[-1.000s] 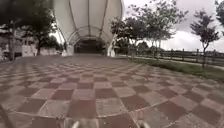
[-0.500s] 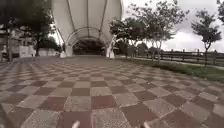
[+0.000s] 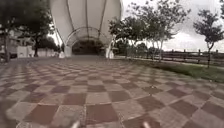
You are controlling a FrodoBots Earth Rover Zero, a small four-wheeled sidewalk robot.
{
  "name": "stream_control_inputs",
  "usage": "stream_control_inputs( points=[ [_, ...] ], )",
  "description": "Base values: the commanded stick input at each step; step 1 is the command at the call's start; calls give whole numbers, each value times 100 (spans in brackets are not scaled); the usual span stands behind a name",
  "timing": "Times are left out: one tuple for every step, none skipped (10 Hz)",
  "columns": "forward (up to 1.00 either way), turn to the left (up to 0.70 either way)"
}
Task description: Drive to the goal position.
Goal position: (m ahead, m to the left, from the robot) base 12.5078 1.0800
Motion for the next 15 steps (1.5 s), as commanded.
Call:
stream_control_inputs(
  points=[
    [50, 50],
    [50, 50],
    [50, 40],
    [50, 23],
    [50, 4],
    [50, 0],
    [50, 0],
    [50, 0],
    [50, 0],
    [50, 0],
    [50, 6],
    [50, 5],
    [50, 0],
    [50, 0],
    [50, 0]
  ],
)
